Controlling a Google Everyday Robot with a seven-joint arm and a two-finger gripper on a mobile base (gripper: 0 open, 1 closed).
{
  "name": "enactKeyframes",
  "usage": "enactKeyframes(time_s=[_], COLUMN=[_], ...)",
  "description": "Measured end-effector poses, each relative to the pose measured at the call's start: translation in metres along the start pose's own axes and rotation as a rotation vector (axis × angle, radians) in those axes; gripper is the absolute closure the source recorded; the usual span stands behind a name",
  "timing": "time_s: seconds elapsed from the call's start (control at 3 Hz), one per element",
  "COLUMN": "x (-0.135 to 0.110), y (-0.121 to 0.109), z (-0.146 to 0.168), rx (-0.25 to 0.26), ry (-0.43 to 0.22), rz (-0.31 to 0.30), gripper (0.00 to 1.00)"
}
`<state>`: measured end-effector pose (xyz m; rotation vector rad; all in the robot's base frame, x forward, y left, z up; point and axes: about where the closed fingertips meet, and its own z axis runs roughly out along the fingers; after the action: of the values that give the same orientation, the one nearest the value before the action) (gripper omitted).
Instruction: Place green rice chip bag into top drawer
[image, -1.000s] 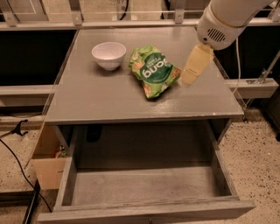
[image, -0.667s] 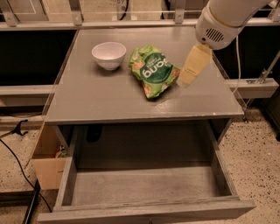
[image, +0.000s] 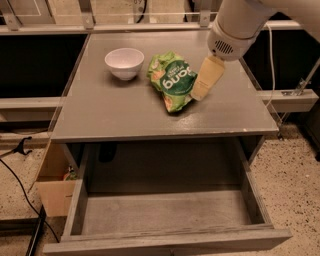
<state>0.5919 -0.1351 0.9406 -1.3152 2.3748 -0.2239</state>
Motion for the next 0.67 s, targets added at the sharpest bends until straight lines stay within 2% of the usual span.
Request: enactKeyframes(time_s=[0.33,0.67], x=[-0.020,-0.035], y=[-0.018,-0.027], z=[0.029,0.045], rx=[0.028,0.032], ry=[0.031,0.041], rz=[0.069,0.127], gripper=[0.00,0.00])
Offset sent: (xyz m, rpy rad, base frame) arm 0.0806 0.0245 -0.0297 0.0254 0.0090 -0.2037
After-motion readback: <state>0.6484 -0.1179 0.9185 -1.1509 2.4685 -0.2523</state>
